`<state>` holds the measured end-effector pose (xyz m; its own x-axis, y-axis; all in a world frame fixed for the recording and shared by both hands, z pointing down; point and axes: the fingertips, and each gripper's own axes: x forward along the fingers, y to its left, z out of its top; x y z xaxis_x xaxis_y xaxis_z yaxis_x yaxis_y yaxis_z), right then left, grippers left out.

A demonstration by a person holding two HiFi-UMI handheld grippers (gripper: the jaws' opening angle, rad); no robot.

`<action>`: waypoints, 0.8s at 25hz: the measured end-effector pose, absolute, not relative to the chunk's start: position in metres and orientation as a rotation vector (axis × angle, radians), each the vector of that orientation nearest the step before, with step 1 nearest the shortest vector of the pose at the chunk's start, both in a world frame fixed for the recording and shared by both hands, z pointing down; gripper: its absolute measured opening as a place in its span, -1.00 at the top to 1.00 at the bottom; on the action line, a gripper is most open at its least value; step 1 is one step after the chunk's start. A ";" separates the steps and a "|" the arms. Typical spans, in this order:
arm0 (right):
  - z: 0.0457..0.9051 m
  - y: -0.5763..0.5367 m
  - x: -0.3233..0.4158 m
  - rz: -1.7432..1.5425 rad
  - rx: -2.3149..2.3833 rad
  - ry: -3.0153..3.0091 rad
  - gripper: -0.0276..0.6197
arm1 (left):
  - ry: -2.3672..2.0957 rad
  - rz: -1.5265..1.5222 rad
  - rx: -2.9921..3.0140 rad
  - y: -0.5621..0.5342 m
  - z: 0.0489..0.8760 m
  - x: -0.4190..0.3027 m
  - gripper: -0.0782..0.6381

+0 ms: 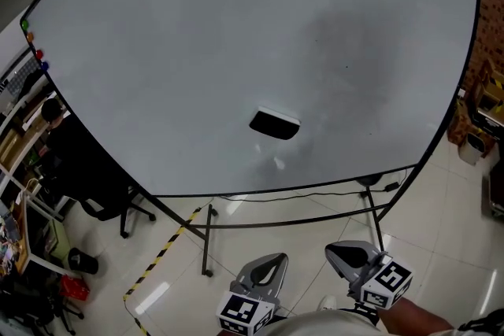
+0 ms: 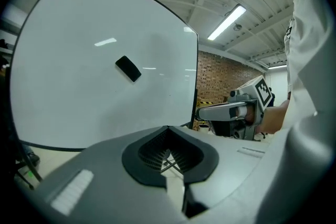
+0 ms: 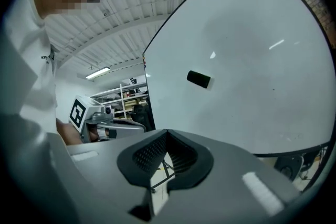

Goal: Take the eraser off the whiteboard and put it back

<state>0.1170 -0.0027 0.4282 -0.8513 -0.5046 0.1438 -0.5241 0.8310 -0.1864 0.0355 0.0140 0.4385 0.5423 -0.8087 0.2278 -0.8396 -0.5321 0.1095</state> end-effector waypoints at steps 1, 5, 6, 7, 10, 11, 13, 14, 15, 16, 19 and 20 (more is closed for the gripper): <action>0.427 -0.002 0.113 0.337 0.843 -2.921 0.91 | -1.379 0.229 2.590 0.014 0.436 0.032 0.73; 0.423 -0.002 0.095 0.320 0.915 -2.918 0.91 | -1.331 0.268 2.624 0.014 0.438 0.010 0.73; 0.423 -0.002 0.091 0.321 0.931 -2.916 0.91 | -1.318 0.274 2.624 0.015 0.440 0.005 0.73; 0.424 -0.001 0.088 0.325 0.945 -2.912 0.91 | -1.303 0.278 2.628 0.016 0.442 0.002 0.73; 0.427 0.006 0.079 0.324 0.977 -2.892 0.91 | -1.265 0.280 2.647 0.019 0.443 -0.007 0.73; 0.429 0.008 0.076 0.318 0.987 -2.884 0.91 | -1.258 0.281 2.649 0.019 0.444 -0.011 0.73; 0.431 0.009 0.073 0.317 1.008 -2.870 0.91 | -1.244 0.281 2.651 0.018 0.445 -0.016 0.73; 0.431 0.009 0.072 0.320 1.017 -2.866 0.91 | -1.234 0.279 2.658 0.018 0.445 -0.016 0.73; 0.432 0.009 0.072 0.321 1.023 -2.861 0.91 | -1.226 0.276 2.668 0.018 0.443 -0.016 0.73; 0.432 0.010 0.071 0.320 1.027 -2.856 0.91 | -1.220 0.272 2.676 0.018 0.442 -0.016 0.73; 0.434 0.010 0.069 0.304 1.046 -2.844 0.91 | -1.223 0.254 2.674 0.019 0.441 -0.019 0.73; 0.434 0.010 0.068 0.299 1.050 -2.842 0.91 | -1.226 0.247 2.670 0.018 0.442 -0.019 0.73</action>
<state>0.0684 0.0103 0.4336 -0.7580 -0.6327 0.1585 -0.6519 0.7435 -0.1494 -0.0194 0.0184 0.4415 0.6436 -0.7298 0.2305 -0.7621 -0.6389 0.1052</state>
